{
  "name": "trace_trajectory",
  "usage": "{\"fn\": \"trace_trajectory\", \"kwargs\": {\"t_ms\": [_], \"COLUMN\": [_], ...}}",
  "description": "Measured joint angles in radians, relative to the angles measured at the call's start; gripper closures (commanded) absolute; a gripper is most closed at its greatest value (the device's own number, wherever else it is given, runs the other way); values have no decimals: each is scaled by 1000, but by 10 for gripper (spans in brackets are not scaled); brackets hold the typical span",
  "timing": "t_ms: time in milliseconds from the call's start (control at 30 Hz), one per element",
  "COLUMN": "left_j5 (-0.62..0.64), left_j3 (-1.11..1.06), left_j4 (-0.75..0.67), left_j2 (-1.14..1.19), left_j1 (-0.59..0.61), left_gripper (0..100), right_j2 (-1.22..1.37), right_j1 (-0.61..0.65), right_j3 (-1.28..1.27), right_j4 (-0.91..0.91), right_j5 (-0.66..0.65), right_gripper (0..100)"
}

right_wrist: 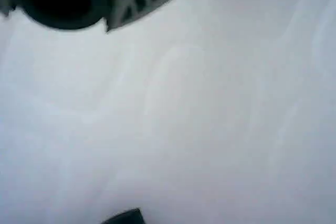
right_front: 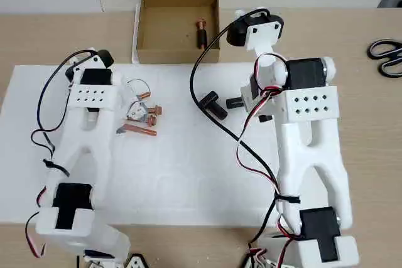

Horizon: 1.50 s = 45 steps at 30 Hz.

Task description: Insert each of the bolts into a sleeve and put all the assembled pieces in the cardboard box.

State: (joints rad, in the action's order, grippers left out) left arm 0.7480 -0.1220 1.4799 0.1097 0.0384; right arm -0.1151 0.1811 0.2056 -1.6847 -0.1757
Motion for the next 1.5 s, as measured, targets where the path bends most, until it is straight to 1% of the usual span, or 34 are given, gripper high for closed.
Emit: {"fn": "trace_trajectory", "kwargs": {"t_ms": [167, 300, 433, 567, 900, 967, 1100, 1167, 1500], "left_j5": [92, 155, 239, 287, 324, 324, 324, 330, 311], "left_j3": [0, 3, 58, 68, 69, 69, 71, 71, 74], "left_j4": [0, -5, -11, -6, -14, -14, -15, -8, -6], "left_j2": [54, 160, 219, 247, 255, 255, 255, 255, 258], "left_j1": [0, 0, -2, 5, 9, 9, 6, 6, 6], "left_gripper": [833, 833, 833, 833, 836, 864, 970, 995, 994], "right_j2": [0, 0, 0, 0, 0, 0, 0, 0, 0], "right_j1": [0, 0, 0, 0, -2, -2, -2, -2, -2], "right_j3": [0, 0, 0, 0, -2, -2, -2, -2, -2], "right_j4": [0, 0, 0, 0, -2, -2, -2, -2, -2], "right_j5": [0, 0, 0, 0, 0, 0, 0, 0, 0], "right_gripper": [994, 994, 994, 994, 994, 994, 994, 994, 994]}}
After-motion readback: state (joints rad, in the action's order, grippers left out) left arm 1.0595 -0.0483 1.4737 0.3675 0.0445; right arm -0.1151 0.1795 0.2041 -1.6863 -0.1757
